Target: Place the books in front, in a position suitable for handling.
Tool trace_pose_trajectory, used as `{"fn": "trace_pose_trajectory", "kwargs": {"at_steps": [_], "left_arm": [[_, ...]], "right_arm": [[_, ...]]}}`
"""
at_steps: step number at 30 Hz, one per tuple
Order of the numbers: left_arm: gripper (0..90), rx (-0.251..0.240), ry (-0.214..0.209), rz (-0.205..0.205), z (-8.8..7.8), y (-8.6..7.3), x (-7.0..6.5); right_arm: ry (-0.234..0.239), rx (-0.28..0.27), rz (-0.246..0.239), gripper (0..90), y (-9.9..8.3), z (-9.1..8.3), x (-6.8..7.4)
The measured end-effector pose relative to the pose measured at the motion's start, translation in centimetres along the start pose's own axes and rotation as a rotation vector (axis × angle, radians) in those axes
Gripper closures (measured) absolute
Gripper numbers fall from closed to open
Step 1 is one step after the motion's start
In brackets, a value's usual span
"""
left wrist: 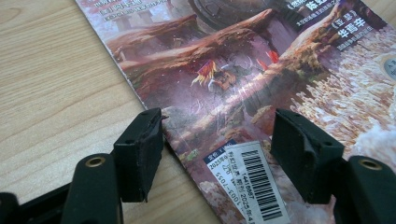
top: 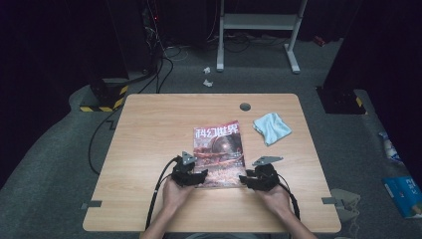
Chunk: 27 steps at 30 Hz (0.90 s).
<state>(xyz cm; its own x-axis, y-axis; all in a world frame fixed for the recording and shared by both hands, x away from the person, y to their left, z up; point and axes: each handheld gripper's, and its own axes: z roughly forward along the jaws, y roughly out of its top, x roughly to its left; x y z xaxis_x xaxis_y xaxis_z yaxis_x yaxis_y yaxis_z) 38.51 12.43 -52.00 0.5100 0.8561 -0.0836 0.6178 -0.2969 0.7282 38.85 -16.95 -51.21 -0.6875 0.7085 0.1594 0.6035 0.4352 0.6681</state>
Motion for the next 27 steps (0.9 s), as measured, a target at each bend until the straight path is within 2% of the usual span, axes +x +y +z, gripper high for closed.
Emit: {"fn": "trace_pose_trajectory", "kwargs": {"at_steps": [3,15,18,27], "left_arm": [[35.3,-0.001,0.003,0.017,-0.2,-0.2,-0.3],[35.3,0.001,-0.012,0.028,-0.8,-0.8,-1.1],[35.3,0.002,-0.018,0.031,-0.8,-0.9,-1.4],[35.3,0.006,-0.027,0.042,-1.0,-1.0,-2.0]], "right_arm": [[0.004,0.002,0.002,56.5,-0.3,-0.2,0.3],[0.013,-0.009,0.002,56.4,-1.6,-1.1,0.9],[0.031,-0.017,0.02,56.1,-2.2,-1.4,0.9],[0.028,-0.015,0.015,56.1,-2.8,-2.0,1.1]]}}
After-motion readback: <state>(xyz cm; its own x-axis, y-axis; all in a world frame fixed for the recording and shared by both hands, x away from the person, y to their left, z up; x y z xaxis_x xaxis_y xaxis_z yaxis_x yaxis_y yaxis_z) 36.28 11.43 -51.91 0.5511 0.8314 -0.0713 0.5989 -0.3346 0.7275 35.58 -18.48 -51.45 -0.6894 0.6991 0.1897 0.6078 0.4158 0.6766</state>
